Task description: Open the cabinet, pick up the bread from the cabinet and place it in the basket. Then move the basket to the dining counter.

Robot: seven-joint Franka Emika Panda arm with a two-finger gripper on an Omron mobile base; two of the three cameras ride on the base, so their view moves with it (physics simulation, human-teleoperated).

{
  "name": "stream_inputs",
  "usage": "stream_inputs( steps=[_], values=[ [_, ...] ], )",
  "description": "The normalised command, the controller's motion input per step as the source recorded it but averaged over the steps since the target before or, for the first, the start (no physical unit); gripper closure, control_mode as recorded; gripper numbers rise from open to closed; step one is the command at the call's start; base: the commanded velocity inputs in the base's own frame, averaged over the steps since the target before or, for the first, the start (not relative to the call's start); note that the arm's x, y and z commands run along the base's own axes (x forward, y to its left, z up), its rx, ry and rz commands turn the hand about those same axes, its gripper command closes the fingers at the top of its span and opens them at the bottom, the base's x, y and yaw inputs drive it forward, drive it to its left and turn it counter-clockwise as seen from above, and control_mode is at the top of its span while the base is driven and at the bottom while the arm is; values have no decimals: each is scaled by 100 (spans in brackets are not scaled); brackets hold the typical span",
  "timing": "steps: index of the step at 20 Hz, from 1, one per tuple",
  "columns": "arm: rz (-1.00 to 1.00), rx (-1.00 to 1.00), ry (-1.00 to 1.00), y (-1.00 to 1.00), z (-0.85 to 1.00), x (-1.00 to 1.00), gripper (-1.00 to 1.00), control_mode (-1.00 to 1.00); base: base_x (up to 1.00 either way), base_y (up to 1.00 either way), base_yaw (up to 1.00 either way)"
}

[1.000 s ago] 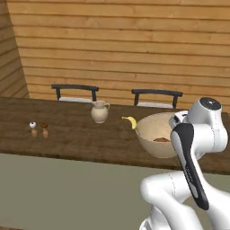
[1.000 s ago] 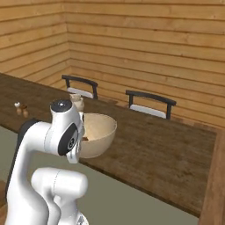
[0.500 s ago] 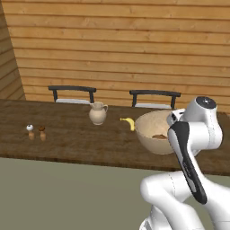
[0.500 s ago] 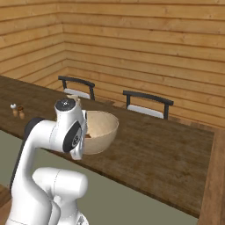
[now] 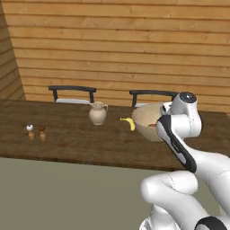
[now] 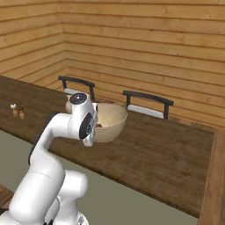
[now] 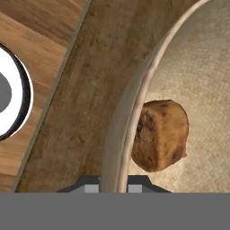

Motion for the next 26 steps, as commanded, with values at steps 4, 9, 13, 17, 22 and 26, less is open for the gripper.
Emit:
stream_inputs(
  steps=[4, 9, 13, 17, 22, 26],
  values=[
    [-7, 0, 1, -54, -9, 99, 100, -100, 0, 0, 0],
    [-2, 1, -1, -23, -33, 80, 100, -100, 0, 0, 0],
    [-1, 3, -1, -34, -44, 75, 100, -100, 0, 0, 0],
    [-1, 7, 0, -49, -52, 29, 100, -100, 0, 0, 0],
    [-3, 2, 0, -23, -23, 0, 100, -100, 0, 0, 0],
    [-5, 0, 0, 0, -17, 1, 100, -100, 0, 0, 0]
  ],
)
